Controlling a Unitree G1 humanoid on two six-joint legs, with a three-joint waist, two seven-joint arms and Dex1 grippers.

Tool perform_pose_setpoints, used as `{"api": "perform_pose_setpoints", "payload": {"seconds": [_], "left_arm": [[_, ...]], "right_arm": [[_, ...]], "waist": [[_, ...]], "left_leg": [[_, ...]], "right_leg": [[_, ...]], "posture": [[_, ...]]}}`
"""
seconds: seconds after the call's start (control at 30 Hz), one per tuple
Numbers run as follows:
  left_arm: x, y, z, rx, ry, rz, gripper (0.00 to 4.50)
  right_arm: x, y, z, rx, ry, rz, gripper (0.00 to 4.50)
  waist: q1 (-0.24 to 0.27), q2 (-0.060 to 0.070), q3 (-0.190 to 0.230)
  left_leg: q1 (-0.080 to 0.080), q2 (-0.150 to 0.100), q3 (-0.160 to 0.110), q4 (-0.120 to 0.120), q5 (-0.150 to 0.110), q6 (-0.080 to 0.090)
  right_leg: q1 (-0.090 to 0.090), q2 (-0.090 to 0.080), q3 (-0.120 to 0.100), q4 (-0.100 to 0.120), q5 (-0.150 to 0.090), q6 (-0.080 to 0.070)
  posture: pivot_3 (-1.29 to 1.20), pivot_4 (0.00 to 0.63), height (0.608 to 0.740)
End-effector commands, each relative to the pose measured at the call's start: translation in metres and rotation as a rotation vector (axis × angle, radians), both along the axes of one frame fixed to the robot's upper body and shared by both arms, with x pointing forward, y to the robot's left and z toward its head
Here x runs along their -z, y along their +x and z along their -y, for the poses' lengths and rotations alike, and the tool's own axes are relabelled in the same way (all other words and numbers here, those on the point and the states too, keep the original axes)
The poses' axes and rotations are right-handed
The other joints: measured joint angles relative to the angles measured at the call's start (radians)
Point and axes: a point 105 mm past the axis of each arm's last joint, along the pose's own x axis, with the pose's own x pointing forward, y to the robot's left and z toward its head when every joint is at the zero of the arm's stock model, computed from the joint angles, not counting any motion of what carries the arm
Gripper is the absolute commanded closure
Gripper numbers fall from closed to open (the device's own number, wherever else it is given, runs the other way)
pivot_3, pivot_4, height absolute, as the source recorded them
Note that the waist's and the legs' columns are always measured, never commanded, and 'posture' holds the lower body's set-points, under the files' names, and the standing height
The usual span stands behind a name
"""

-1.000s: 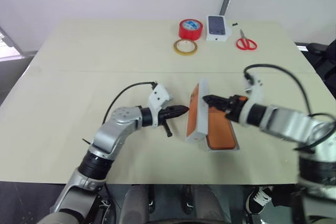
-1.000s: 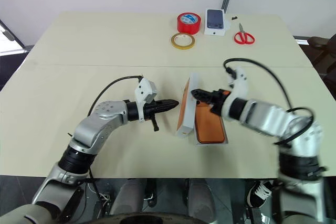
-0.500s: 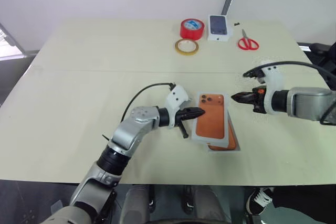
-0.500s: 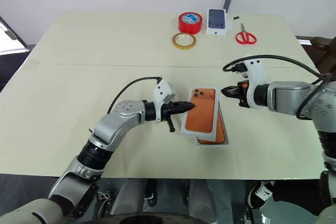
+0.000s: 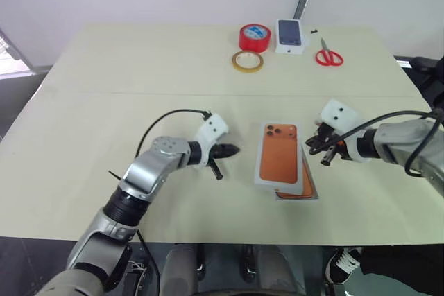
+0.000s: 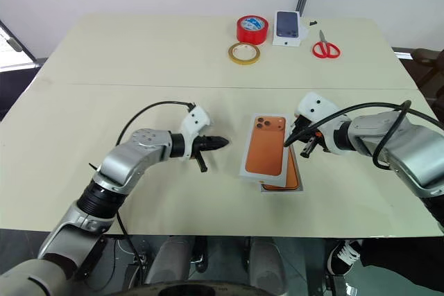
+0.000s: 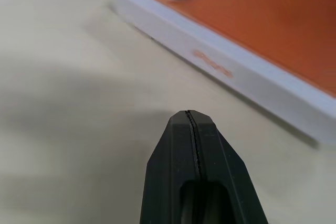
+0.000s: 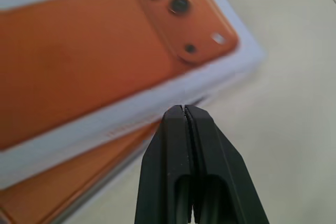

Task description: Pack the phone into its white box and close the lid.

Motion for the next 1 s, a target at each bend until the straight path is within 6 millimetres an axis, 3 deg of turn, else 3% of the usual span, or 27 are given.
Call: {"api": "perform_pose_setpoints", "payload": {"seconds": [0.03,0.27,0.47,0.73,1.0], "left_arm": [[-0.006,-0.006,0.015,0.078,0.010,0.020,4.50],[-0.019,-0.017,0.044,0.178,-0.071,-0.030,4.50],[-0.025,-0.030,0.062,0.267,-0.087,-0.041,4.50],[-0.026,-0.036,0.069,0.307,-0.089,-0.047,4.50],[-0.025,-0.039,0.069,0.330,-0.073,-0.045,4.50]], "right_arm": [[-0.004,-0.004,-0.007,-0.049,-0.018,0.020,4.45],[0.001,-0.010,-0.011,-0.082,-0.022,0.001,4.45],[0.002,-0.013,-0.001,-0.072,-0.046,-0.018,4.45],[0.010,-0.022,0.006,-0.080,-0.067,-0.057,4.45],[0.013,-0.031,0.002,-0.102,-0.053,-0.083,4.45]], "waist": [[-0.001,0.000,0.000],[-0.002,0.000,0.000],[-0.001,0.000,0.000],[0.000,0.000,0.000],[0.000,0.000,0.000]], "left_leg": [[0.000,0.000,0.000,0.000,0.000,0.000],[0.000,-0.001,0.001,0.000,0.000,0.000],[0.000,-0.001,0.001,0.000,0.000,0.000],[0.000,-0.001,0.000,0.001,0.000,0.000],[0.000,-0.001,-0.001,0.001,0.000,0.000]], "right_leg": [[0.000,0.000,0.000,0.000,0.000,0.000],[0.000,0.000,0.000,0.000,0.000,0.000],[0.000,0.000,0.000,0.000,0.000,0.000],[0.000,0.000,0.000,0.000,0.000,0.000],[0.001,0.000,0.000,0.000,0.000,0.001]], "posture": [[0.00,0.150,0.740],[0.00,0.150,0.740],[0.00,0.150,0.740],[0.00,0.150,0.740],[0.00,0.150,0.740]]}}
